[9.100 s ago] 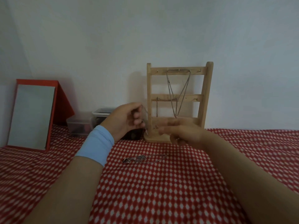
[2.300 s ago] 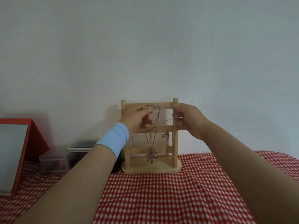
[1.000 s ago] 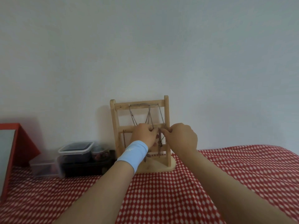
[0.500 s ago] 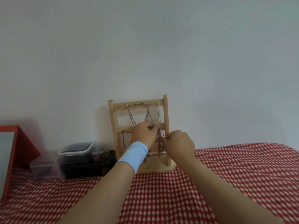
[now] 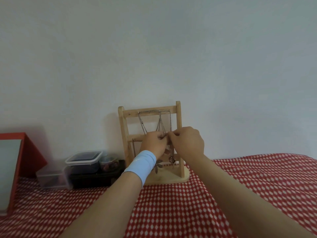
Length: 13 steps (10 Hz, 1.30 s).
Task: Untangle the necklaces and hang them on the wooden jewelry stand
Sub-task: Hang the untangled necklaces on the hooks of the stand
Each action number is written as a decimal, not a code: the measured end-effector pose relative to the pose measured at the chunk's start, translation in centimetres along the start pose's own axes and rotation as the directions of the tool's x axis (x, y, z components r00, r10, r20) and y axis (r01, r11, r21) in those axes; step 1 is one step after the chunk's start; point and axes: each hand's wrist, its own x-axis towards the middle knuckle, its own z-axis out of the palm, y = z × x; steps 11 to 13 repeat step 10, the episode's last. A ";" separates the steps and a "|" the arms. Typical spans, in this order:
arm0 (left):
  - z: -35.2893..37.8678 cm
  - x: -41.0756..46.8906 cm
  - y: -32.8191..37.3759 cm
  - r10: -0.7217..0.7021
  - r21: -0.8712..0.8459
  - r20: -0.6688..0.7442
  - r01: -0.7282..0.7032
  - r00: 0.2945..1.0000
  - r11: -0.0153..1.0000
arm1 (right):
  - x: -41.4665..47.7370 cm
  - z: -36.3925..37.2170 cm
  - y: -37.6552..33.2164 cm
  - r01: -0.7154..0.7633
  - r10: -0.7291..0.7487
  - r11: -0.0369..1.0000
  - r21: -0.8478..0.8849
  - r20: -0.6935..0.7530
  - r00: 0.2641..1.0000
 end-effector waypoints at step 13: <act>-1.8 -1.3 -1.1 -0.084 0.209 0.106 0.060 0.991 0.976 | -0.2 0.5 2.5 -0.103 0.072 0.973 0.207 0.155 0.985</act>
